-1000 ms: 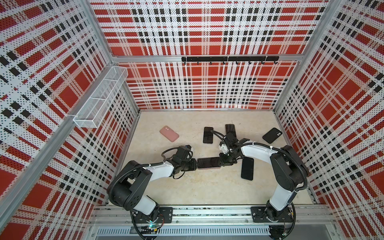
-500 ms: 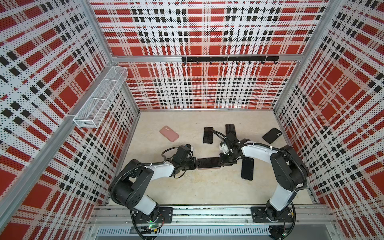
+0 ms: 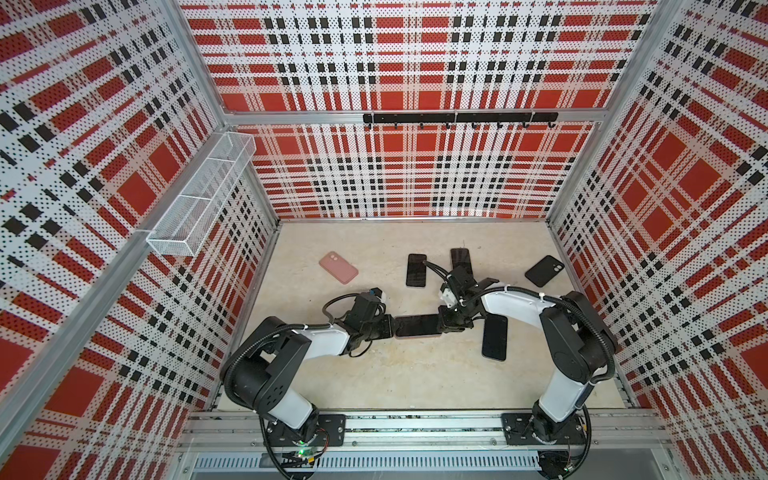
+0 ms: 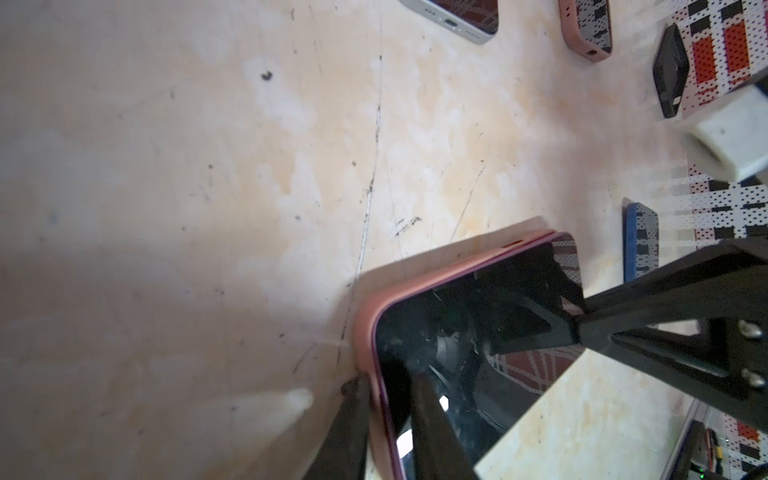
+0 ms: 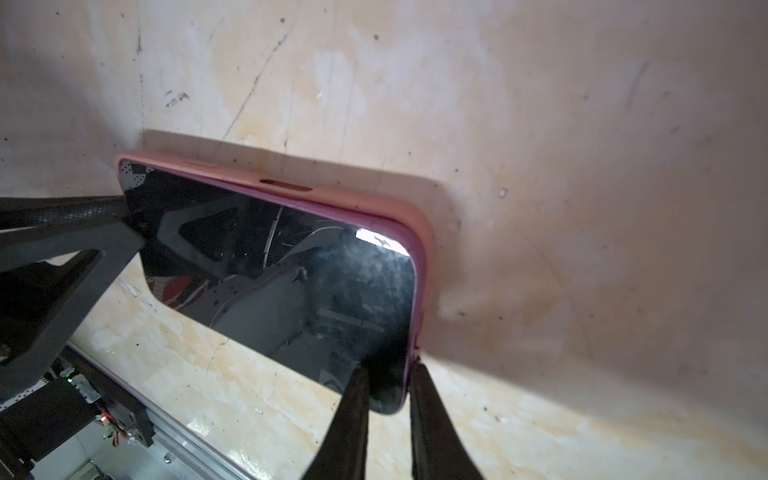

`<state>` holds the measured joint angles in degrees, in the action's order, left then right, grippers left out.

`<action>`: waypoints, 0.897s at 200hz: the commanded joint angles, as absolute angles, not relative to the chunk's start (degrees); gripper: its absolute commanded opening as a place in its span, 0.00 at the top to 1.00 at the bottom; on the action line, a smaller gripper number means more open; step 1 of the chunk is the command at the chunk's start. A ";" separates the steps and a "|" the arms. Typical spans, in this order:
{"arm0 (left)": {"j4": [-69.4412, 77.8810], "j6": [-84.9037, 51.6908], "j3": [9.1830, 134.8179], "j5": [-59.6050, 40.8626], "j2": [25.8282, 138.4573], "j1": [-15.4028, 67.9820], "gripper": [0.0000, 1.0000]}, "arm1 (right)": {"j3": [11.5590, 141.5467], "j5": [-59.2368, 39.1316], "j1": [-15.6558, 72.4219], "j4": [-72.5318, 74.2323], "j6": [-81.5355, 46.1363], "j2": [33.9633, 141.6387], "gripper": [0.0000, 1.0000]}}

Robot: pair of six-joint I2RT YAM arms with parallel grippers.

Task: Put the phone into the phone case

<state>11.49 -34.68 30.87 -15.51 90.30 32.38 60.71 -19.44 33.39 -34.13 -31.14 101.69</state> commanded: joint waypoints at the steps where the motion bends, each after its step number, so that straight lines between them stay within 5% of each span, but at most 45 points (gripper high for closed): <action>1: 1.53 -33.97 27.85 -16.25 93.06 34.12 0.69 | 58.94 -19.35 36.84 -32.94 -31.29 105.65 0.82; 31: -0.35 -33.98 28.69 -16.03 88.84 33.12 0.53 | 59.46 -18.63 36.95 -33.53 -31.29 105.02 0.82; 70: -6.51 -32.66 29.79 -13.62 83.15 31.39 0.45 | 59.59 -17.70 36.92 -34.14 -31.29 103.98 0.82; 179: -3.42 -34.50 26.81 -17.42 81.93 30.41 0.57 | 63.31 -18.13 36.56 -36.10 -30.86 100.52 0.76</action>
<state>-3.14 -34.20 28.51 -14.83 79.57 30.44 61.78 -18.59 36.23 -34.59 -31.33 101.62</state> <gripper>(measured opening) 0.431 0.234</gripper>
